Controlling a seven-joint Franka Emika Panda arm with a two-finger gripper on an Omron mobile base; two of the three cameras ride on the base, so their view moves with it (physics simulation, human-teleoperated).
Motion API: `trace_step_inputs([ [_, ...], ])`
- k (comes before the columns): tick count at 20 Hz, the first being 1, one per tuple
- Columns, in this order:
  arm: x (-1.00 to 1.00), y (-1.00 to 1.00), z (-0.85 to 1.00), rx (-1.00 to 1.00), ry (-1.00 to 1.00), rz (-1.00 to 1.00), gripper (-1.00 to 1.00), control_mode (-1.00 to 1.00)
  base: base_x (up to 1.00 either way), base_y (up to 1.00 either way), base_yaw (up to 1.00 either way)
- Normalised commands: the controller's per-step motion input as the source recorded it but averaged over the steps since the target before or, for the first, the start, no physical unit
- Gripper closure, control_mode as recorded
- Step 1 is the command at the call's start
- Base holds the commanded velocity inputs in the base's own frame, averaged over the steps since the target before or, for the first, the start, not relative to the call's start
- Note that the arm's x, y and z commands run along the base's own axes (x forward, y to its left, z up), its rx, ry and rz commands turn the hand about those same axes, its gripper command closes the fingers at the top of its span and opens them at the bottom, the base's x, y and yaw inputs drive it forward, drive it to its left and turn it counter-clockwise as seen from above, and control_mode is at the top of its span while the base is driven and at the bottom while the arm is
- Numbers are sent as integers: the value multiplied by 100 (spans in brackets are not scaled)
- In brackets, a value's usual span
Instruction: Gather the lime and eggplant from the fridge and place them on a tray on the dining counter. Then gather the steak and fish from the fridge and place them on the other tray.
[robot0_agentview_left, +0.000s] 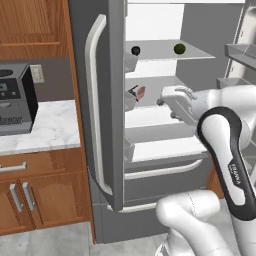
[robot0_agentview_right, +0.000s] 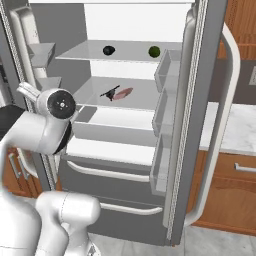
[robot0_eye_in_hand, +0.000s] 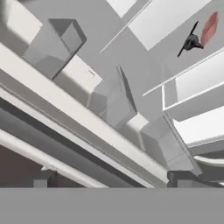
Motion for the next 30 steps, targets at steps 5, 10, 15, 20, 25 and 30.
trace_step_inputs([
  [5,52,7,-3,10,12,3,-100,-100,0,0,0],
  [10,62,27,-16,6,11,0,-100,-100,0,0,0],
  [15,55,35,-14,8,11,0,-100,-100,0,0,0],
  [20,39,31,-12,10,8,4,-100,-100,0,0,0],
  [25,9,32,-11,8,3,9,-100,-100,0,0,0],
  [30,-2,48,-4,3,0,13,-100,-100,0,0,0],
])
